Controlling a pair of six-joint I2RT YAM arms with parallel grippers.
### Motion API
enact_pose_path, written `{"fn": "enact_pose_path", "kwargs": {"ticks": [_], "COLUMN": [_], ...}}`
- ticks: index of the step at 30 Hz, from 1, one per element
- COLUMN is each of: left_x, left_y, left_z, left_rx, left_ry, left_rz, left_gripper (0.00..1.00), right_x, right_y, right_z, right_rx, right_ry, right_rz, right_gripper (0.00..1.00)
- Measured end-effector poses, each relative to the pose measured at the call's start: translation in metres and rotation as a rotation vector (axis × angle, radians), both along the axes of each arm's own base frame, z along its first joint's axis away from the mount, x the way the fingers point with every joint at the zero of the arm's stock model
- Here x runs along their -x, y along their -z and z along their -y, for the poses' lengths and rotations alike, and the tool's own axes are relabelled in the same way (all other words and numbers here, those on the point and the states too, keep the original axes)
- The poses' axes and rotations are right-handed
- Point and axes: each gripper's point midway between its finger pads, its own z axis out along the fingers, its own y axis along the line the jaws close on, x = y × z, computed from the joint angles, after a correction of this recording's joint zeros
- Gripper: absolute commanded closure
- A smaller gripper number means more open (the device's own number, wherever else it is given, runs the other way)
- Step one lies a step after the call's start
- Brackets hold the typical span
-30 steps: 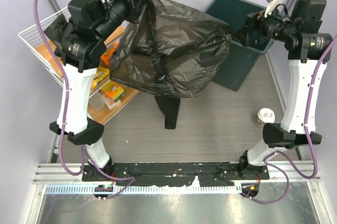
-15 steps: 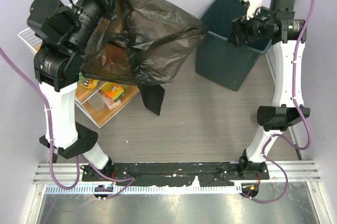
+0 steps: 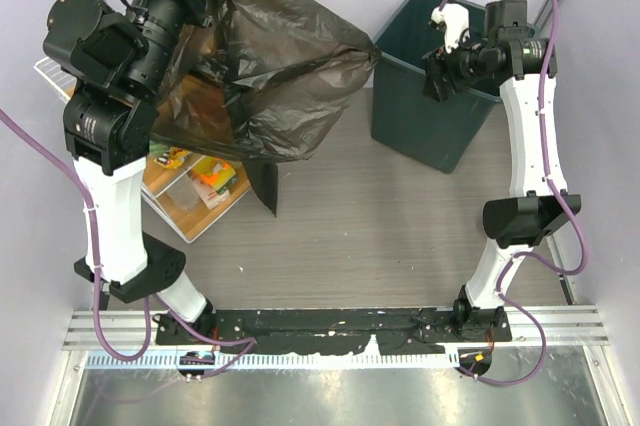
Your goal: Put the trash bags into the trash bin
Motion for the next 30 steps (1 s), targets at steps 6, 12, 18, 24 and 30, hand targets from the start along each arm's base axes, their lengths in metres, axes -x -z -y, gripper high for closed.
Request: {"fn": "enact_pose_path", "kwargs": {"ticks": [6,12,18,24,30], "left_x": [-0.006,-0.014,-0.013,-0.002,0.014], "left_y": [-0.007,-0.006,-0.006,-0.014,-0.040], "left_z": [-0.008,-0.015,-0.023,-0.035,-0.046], "left_rx": [0.035,0.040,0.054,0.102,0.199], "left_ry": [-0.055,-0.109,-0.144,-0.172,-0.167], "left_rz": [0.026,0.027,0.019,0.032,0.103], "left_gripper": [1.00,1.00,1.00,1.00,1.00], "right_x": [-0.003,0.002,0.013,0.040,0.105], "right_y": [0.025,0.031,0.032,0.034,0.025], "right_z": [0.001,-0.011,-0.017,-0.042,-0.090], "right_rx": [0.043,0.090,0.090,0.098,0.089], "right_ry": [-0.019,-0.102,-0.129,-0.227,-0.374], "right_rz": [-0.054,-0.049,-0.075,-0.092,-0.116], "right_gripper": [0.63,0.93,0.99,0.99,0.99]}}
